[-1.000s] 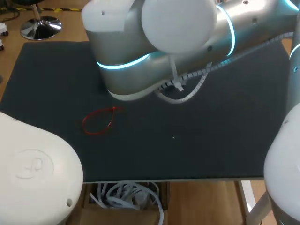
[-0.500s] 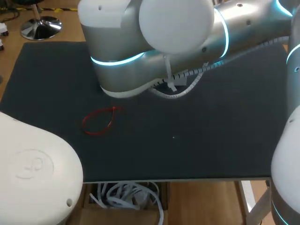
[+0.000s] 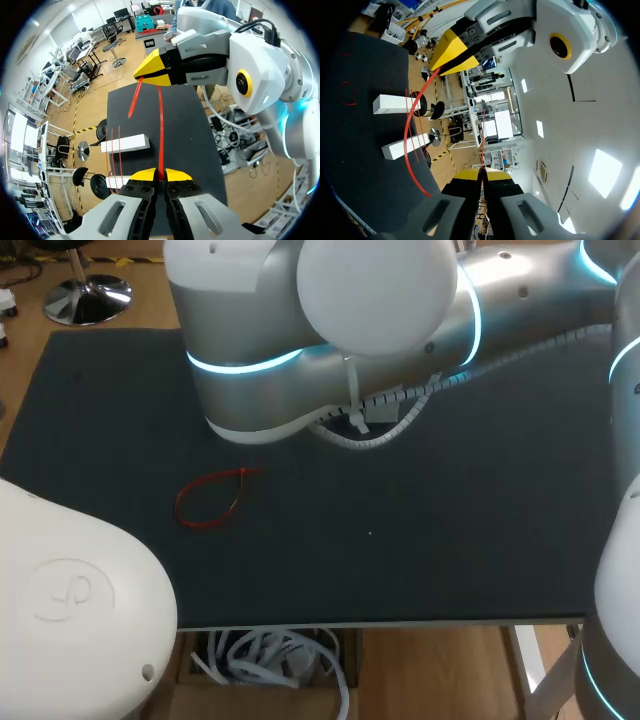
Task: Grab the tape and strap the tape.
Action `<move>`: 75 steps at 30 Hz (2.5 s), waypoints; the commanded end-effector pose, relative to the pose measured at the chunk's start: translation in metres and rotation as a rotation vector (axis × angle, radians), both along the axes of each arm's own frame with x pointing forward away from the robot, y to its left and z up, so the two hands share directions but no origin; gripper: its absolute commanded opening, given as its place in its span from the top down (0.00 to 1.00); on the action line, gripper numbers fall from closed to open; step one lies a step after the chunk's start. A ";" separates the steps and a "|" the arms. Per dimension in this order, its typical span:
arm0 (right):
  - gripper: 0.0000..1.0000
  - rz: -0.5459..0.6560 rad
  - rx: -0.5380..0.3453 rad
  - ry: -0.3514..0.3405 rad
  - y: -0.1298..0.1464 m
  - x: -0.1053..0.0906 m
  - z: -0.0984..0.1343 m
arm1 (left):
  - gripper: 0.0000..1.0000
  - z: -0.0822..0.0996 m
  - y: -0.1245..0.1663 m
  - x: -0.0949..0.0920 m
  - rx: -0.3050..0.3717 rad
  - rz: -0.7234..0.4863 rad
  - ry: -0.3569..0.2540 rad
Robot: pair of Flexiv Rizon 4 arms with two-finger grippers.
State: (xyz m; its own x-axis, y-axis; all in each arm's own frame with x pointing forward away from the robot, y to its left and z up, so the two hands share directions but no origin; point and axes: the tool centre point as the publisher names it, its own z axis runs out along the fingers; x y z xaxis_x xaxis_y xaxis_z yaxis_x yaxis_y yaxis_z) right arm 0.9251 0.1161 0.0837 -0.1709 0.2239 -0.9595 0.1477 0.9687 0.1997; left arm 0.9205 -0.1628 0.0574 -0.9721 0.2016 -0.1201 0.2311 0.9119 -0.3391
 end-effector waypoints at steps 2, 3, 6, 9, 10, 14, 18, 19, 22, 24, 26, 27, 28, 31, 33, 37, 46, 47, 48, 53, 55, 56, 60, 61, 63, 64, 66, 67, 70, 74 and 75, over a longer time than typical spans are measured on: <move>1.00 -0.004 -0.003 0.004 0.002 -0.001 0.003 | 1.00 0.001 0.000 0.000 0.005 0.000 0.002; 1.00 -0.004 -0.003 0.004 0.002 -0.001 0.003 | 1.00 0.001 0.000 0.000 0.005 0.000 0.002; 1.00 -0.004 -0.003 0.004 0.002 -0.001 0.003 | 1.00 0.001 0.000 0.000 0.005 0.000 0.002; 1.00 0.013 -0.019 0.022 0.001 -0.003 0.003 | 1.00 0.001 0.000 0.000 0.005 0.000 0.002; 1.00 0.021 -0.024 0.030 -0.001 -0.004 0.003 | 1.00 0.001 0.000 0.000 0.005 0.000 0.002; 1.00 0.034 -0.059 0.021 -0.008 -0.011 0.000 | 1.00 0.001 0.000 0.000 0.005 0.000 0.002; 1.00 0.034 -0.089 -0.023 -0.015 -0.014 -0.002 | 1.00 0.001 0.000 0.000 0.005 0.000 0.002; 1.00 0.038 -0.097 -0.042 -0.017 -0.015 -0.002 | 1.00 0.001 0.000 0.000 0.005 0.000 0.002; 1.00 0.040 -0.136 -0.083 -0.021 -0.015 -0.003 | 1.00 0.001 0.000 0.000 0.005 0.000 0.002; 1.00 0.048 -0.172 -0.091 -0.022 -0.014 -0.005 | 1.00 0.001 0.000 0.000 0.005 0.000 0.002; 1.00 0.052 -0.200 -0.100 -0.022 -0.012 -0.007 | 1.00 0.001 0.000 0.000 0.005 0.000 0.002; 1.00 0.055 -0.214 -0.106 -0.021 -0.011 -0.007 | 1.00 0.001 0.000 0.000 0.005 0.000 0.002; 1.00 0.055 -0.222 -0.109 -0.020 -0.010 -0.007 | 1.00 0.001 0.000 0.000 0.005 0.000 0.002; 1.00 0.065 -0.252 -0.117 -0.016 -0.010 -0.006 | 1.00 0.001 0.000 0.000 0.005 0.000 0.002; 1.00 0.077 -0.264 -0.124 -0.013 -0.010 -0.004 | 1.00 0.001 0.000 0.000 0.005 0.000 0.002; 1.00 0.093 -0.289 -0.144 -0.009 -0.012 -0.002 | 1.00 0.001 0.000 0.000 0.005 0.000 0.002; 1.00 0.096 -0.331 -0.154 0.006 -0.014 0.003 | 1.00 0.001 0.000 0.000 0.005 0.000 0.002; 1.00 0.093 -0.339 -0.150 0.008 -0.014 0.004 | 1.00 0.001 0.000 0.000 0.005 0.000 0.002; 1.00 0.087 -0.350 -0.148 0.010 -0.014 0.005 | 1.00 0.001 0.000 0.000 0.005 0.000 0.002; 1.00 0.049 -0.384 -0.131 0.020 -0.015 0.008 | 1.00 0.001 0.000 0.000 0.005 0.000 0.002; 1.00 0.040 -0.388 -0.131 0.024 -0.016 0.009 | 1.00 0.001 0.000 0.000 0.005 0.000 0.002; 1.00 0.037 -0.392 -0.132 0.027 -0.016 0.009 | 1.00 0.001 0.000 0.000 0.005 0.000 0.002; 1.00 0.046 -0.404 -0.155 0.037 -0.019 0.008 | 1.00 0.001 0.000 0.000 0.005 0.000 0.002; 1.00 0.049 -0.405 -0.161 0.039 -0.019 0.008 | 1.00 0.001 0.000 0.000 0.005 0.000 0.002; 1.00 0.053 -0.408 -0.179 0.042 -0.020 0.007 | 1.00 0.001 0.000 0.000 0.005 0.000 0.002; 1.00 0.055 -0.408 -0.184 0.043 -0.020 0.007 | 1.00 0.001 0.000 0.000 0.005 0.000 0.002; 1.00 0.056 -0.409 -0.206 0.045 -0.020 0.008 | 1.00 0.001 0.000 0.000 0.005 0.000 0.002; 1.00 0.053 -0.413 -0.209 0.045 -0.020 0.008 | 1.00 0.001 0.000 0.000 0.005 0.000 0.002; 1.00 0.038 -0.422 -0.210 0.046 -0.020 0.008 | 1.00 0.001 0.000 0.000 0.005 0.000 0.002; 1.00 0.027 -0.435 -0.202 0.048 -0.018 0.006 | 1.00 0.001 0.000 0.000 0.005 0.000 0.002; 1.00 0.026 -0.434 -0.201 0.048 -0.018 0.006 | 1.00 0.001 0.000 0.000 0.005 0.000 0.002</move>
